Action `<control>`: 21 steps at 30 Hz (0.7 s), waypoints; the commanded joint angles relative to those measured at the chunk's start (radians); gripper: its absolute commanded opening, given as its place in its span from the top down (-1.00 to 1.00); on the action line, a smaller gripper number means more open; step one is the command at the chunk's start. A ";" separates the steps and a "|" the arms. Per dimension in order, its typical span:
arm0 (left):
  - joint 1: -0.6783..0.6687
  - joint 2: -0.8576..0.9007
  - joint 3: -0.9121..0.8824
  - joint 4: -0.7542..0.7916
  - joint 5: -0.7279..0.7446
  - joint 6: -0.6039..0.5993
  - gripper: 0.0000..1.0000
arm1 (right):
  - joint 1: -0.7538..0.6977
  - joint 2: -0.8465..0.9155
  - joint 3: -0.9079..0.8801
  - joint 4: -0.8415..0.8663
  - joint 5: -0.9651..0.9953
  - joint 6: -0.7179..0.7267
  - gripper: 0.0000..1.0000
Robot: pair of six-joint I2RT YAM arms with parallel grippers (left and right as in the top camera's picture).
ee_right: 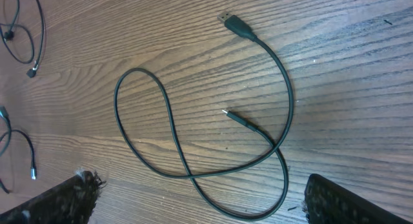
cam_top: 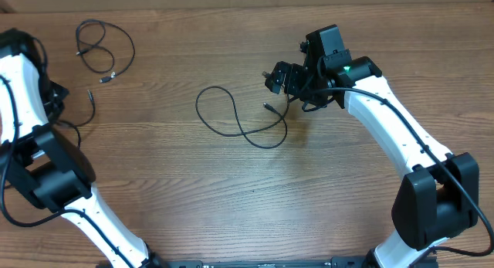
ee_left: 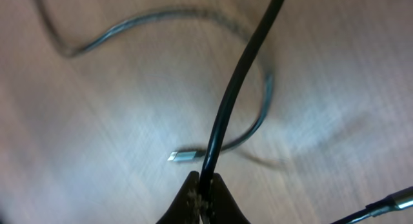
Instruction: Untangle cables
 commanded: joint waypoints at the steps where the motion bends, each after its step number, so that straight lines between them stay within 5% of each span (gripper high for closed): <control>1: 0.017 -0.008 -0.029 0.058 0.069 0.150 0.92 | 0.000 -0.003 0.002 0.005 0.009 -0.008 -1.00; 8: 0.039 -0.007 -0.030 0.112 0.069 0.172 0.80 | 0.000 -0.003 0.002 0.005 0.009 -0.008 -1.00; 12: 0.046 -0.007 -0.030 0.117 0.093 0.183 -0.39 | 0.000 -0.003 0.002 0.006 0.010 -0.008 -1.00; 21: -0.001 -0.007 -0.036 0.055 0.853 0.569 -0.51 | 0.000 -0.003 0.002 0.022 0.010 -0.008 -1.00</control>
